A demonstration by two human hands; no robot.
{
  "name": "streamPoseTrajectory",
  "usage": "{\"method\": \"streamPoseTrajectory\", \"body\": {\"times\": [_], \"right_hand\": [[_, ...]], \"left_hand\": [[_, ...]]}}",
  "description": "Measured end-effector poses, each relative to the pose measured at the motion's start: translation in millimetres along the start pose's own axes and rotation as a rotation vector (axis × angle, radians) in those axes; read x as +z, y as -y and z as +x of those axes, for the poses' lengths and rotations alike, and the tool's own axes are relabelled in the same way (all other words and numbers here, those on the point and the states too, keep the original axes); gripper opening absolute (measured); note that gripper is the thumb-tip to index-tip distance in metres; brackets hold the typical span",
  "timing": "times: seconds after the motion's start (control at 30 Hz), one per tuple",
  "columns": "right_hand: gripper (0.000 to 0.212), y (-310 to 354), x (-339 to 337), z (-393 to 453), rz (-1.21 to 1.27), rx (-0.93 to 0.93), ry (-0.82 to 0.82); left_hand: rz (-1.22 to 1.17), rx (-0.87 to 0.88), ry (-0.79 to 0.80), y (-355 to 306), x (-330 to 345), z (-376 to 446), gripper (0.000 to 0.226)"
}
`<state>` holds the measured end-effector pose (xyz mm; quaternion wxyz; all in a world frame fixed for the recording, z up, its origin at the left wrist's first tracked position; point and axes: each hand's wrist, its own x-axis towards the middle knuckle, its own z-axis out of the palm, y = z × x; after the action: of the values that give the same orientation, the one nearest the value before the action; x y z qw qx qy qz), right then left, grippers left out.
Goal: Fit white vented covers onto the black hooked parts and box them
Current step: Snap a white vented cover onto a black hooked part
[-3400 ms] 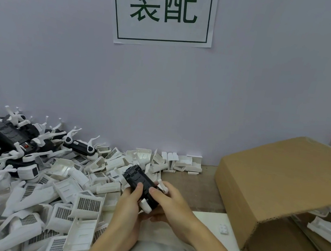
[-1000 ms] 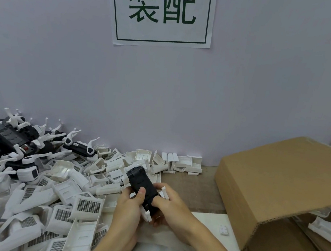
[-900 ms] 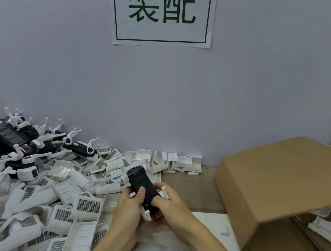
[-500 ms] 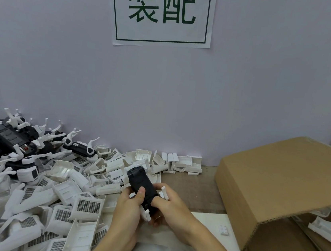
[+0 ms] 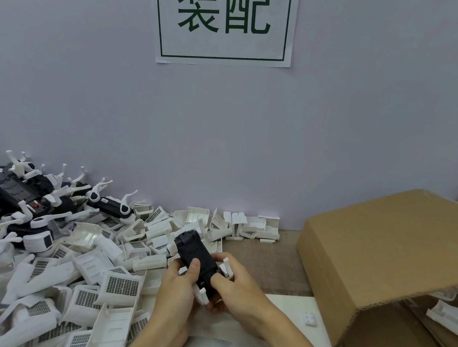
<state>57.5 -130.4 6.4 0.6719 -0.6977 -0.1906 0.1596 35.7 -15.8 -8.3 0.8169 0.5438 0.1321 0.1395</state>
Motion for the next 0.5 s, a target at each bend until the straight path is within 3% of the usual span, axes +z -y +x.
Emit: {"method": "streamPoseTrajectory", "body": {"times": [0.17,0.3,0.4,0.5], "right_hand": [[0.027,-0.3,-0.8,0.8,0.033,0.001,0.024],[0.054,-2.4,-3.7,0.5,0.036,-0.006,0.085],[0.042,-4.8,-5.6,4.8,-0.036,-0.061,-0.103],[0.035,-8.2,-8.5,4.7,-0.357,-0.162,-0.229]], "left_hand": [[-0.029,0.007,-0.014,-3.2,0.7,-2.5,0.014],[-0.122,0.058,-0.059,-8.2,0.1,-1.4,0.02],[-0.355,0.084,-0.144,-15.0,-3.3,-0.1,0.023],[-0.63,0.016,-0.169,-23.7,-10.3,-2.5,0.038]]}}
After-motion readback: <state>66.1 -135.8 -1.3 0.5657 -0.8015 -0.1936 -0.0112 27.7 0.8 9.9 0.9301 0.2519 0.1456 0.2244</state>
